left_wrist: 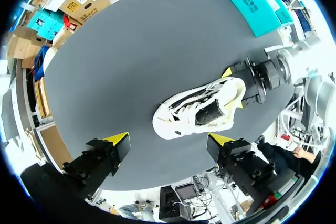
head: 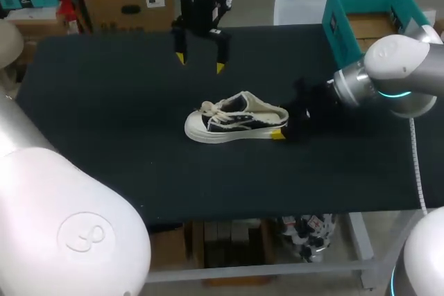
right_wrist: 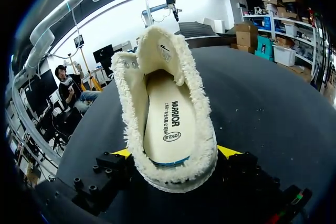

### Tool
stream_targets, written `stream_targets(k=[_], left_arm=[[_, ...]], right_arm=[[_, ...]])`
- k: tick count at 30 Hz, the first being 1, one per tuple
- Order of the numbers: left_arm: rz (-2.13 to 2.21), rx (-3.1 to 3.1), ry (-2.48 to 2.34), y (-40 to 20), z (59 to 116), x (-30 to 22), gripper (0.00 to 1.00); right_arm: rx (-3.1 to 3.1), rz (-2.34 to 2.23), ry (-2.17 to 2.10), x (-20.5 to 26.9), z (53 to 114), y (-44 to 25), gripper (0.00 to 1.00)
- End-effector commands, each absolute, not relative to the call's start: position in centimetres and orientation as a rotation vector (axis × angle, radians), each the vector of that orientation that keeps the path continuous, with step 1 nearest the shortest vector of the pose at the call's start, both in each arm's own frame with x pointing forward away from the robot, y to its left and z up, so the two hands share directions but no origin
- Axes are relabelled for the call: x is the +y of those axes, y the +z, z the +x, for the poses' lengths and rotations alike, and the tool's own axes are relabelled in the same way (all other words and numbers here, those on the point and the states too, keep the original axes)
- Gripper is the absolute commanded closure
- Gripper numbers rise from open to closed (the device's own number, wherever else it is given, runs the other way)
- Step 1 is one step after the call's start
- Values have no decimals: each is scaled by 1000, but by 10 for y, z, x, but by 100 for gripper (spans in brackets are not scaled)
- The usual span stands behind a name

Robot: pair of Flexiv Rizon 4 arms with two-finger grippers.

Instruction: Open the shoe tongue, take the insole out of the shoe, put the insole back into the shoe, and pack the shoe into the shoebox

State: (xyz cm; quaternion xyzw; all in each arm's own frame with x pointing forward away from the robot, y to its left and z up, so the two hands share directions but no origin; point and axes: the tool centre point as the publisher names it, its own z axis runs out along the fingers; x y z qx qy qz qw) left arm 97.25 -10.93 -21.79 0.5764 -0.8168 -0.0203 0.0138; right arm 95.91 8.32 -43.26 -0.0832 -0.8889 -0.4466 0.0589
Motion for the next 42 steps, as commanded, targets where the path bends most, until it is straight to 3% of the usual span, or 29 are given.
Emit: stream_targets(k=[1, 9, 32, 36, 42], left_arm=[[2032, -2447, -81, -223, 976, -131, 0], [2243, -2402, -41, -229, 971, -158, 0], [2257, -2318, -35, -269, 958, -179, 0], [2245, -2292, -53, -271, 960, -185, 4], [2268, -2277, -109, -276, 962, -191, 23]], right_arm=[[-2683, -246, -1355, 88, 957, -447, 100], [-2683, -246, -1355, 88, 957, -447, 100], [-2683, -246, -1355, 88, 957, -447, 100], [-2683, -246, -1355, 88, 957, -447, 100], [-2683, -246, -1355, 88, 957, -447, 100]])
